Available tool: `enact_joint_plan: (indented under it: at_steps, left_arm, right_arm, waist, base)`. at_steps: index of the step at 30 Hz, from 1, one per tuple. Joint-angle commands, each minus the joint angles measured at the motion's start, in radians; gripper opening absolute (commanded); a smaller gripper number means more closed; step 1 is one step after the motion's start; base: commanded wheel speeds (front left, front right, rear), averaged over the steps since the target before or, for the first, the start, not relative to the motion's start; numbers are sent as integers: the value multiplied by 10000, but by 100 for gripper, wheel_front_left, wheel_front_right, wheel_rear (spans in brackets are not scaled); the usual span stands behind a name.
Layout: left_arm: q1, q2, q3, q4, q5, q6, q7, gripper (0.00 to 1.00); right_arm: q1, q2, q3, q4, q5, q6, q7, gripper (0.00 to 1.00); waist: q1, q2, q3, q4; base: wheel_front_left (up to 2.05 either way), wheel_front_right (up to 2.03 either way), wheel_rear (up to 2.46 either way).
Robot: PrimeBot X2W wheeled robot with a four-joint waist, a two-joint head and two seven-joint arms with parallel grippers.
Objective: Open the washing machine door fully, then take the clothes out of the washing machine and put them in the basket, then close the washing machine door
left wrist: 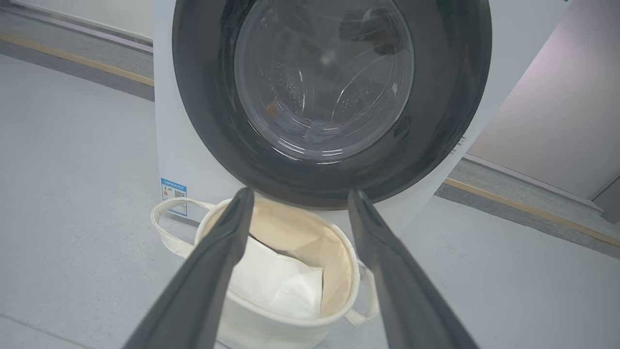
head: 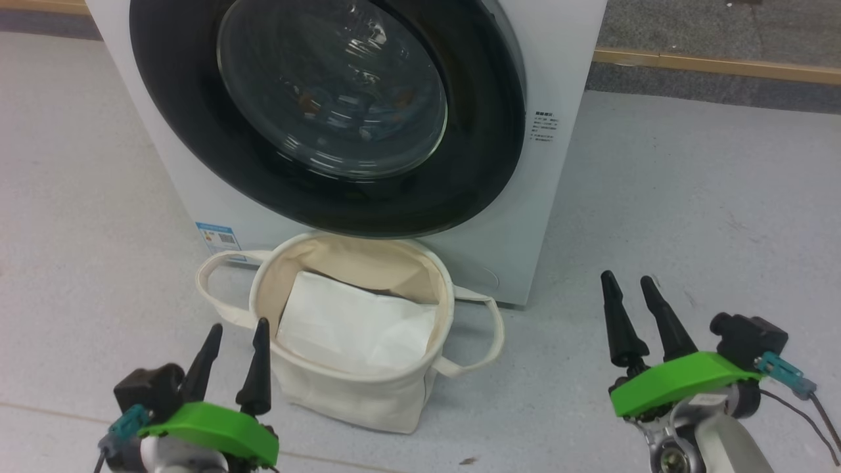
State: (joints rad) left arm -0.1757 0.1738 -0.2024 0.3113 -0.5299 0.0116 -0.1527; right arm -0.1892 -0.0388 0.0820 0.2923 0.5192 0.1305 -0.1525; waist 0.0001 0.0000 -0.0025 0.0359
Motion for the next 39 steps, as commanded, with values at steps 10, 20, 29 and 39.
enact_joint_plan:
  at_steps: [10, 20, 29, 39]
  left_arm:
    - [-833, 306, 69, -582, 1170, 33, -455, 100]
    - [-993, 264, 136, -587, 1590, -153, -720, 100]
    - [-1197, 194, 255, -442, 1969, -258, -986, 100]
    - [-1312, -13, 418, -289, 1688, -422, -1086, 100]
  right_arm:
    - [-790, -88, 437, -430, -1595, 2, -463, 100]
    - [-980, -99, 543, -438, -2472, 2, -725, 100]
    - [-1131, -109, 589, -463, -3245, 2, -989, 100]
    - [-1168, -114, 342, -199, -2461, 2, -1092, 100]
  waist:
    - [-1, 0, -70, 18]
    - [-1, 0, -79, 28]
    - [-1, 0, -95, 27]
    - [-1, 0, -73, 22]
  base:
    - [0, 0, 0]
    - [0, 0, 0]
    - [0, 0, 0]
    - [0, 0, 0]
